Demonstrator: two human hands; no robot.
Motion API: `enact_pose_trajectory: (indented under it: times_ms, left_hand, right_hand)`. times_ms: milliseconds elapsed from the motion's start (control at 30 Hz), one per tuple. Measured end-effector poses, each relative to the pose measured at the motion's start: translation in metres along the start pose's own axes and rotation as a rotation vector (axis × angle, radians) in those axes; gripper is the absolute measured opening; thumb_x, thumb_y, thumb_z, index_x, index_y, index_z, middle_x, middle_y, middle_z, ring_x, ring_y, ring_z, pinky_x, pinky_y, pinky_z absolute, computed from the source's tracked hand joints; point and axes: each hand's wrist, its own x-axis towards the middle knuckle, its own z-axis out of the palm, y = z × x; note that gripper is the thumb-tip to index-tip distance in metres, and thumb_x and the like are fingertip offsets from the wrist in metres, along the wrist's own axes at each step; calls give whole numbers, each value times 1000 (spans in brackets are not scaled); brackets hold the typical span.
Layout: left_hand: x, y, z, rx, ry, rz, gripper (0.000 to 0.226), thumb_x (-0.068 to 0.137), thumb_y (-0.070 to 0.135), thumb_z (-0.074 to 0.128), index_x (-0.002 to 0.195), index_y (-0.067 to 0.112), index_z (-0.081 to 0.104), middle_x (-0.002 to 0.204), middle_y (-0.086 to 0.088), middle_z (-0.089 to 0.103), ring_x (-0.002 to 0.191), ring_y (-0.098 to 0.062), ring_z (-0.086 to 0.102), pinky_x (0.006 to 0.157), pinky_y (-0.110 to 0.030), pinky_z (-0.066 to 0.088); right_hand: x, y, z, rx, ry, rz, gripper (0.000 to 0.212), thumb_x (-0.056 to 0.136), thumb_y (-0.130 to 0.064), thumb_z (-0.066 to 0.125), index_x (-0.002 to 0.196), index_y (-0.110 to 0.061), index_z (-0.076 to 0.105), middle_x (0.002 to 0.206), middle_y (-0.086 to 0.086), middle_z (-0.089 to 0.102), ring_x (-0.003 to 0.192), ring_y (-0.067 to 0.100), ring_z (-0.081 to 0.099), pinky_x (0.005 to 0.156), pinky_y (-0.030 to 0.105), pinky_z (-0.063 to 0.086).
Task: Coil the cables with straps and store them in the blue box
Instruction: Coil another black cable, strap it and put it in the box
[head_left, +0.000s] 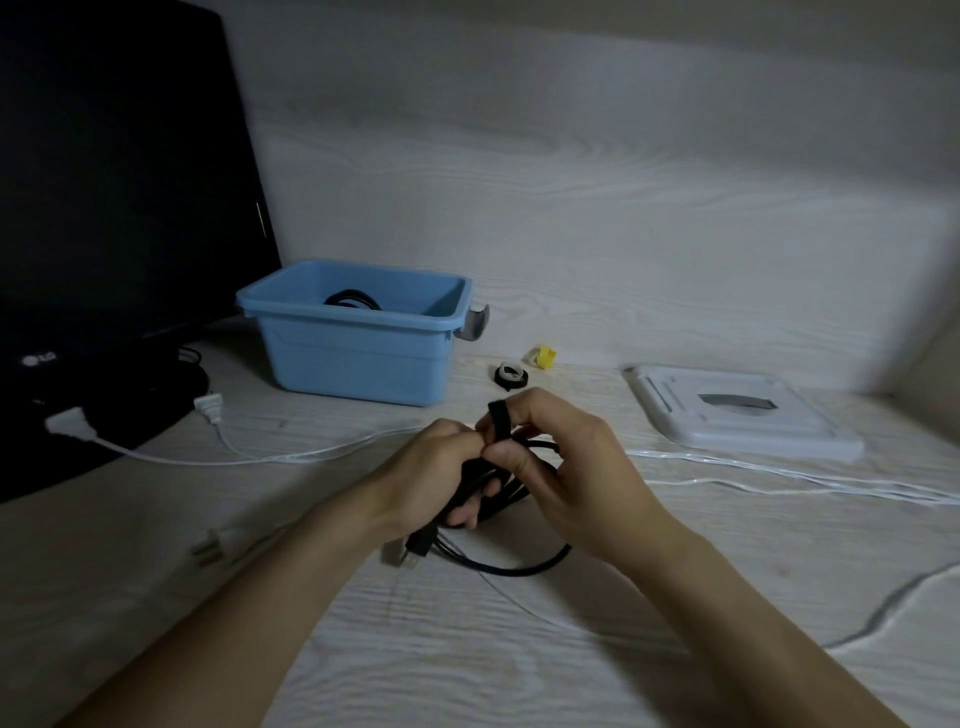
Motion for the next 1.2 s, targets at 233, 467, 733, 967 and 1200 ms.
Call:
enact_pose_trajectory:
  times_ms: [233, 467, 733, 967, 1200]
  left_hand:
    - [1, 2, -9, -211, -77, -169, 25, 81, 15, 39, 76, -1, 59, 70, -17, 59, 52, -26, 49, 70, -38, 40]
    - [1, 4, -9, -146, -42, -132, 24, 89, 13, 48, 81, -1, 66, 73, -15, 61, 59, -25, 54, 77, -44, 50]
    - [1, 1, -1, -131, 246, 9, 29, 70, 20, 57, 64, -8, 63, 56, -23, 51, 44, -27, 47, 67, -63, 57]
    - [-2, 4, 9, 111, 512, 27, 37, 83, 15, 46, 53, 1, 62, 50, -20, 61, 45, -27, 59, 65, -46, 56]
    - [-3, 2, 10, 154, 627, 75, 31, 83, 11, 49, 64, -13, 54, 49, -17, 58, 42, -27, 60, 51, -40, 50]
  right_hand:
    - [3, -1, 1, 60, 37, -11, 18, 90, -9, 69, 88, -25, 60, 89, -2, 60, 74, 14, 64, 67, 35, 54]
    - [-1, 9, 0, 47, 87, 29, 5, 89, -12, 70, 89, -8, 67, 88, -2, 65, 83, 15, 66, 75, 35, 54]
    - [-1, 8, 9, 92, 146, 92, 8, 88, -19, 70, 85, -22, 63, 83, -9, 62, 77, 16, 64, 73, 26, 50]
    - [-2, 7, 13, 82, 178, 116, 8, 88, -19, 70, 84, -17, 63, 83, -6, 63, 77, 19, 62, 72, 37, 51]
    - [-3, 3, 20, 121, 184, 108, 10, 89, -22, 69, 85, -17, 63, 83, -3, 63, 75, 22, 63, 69, 44, 52]
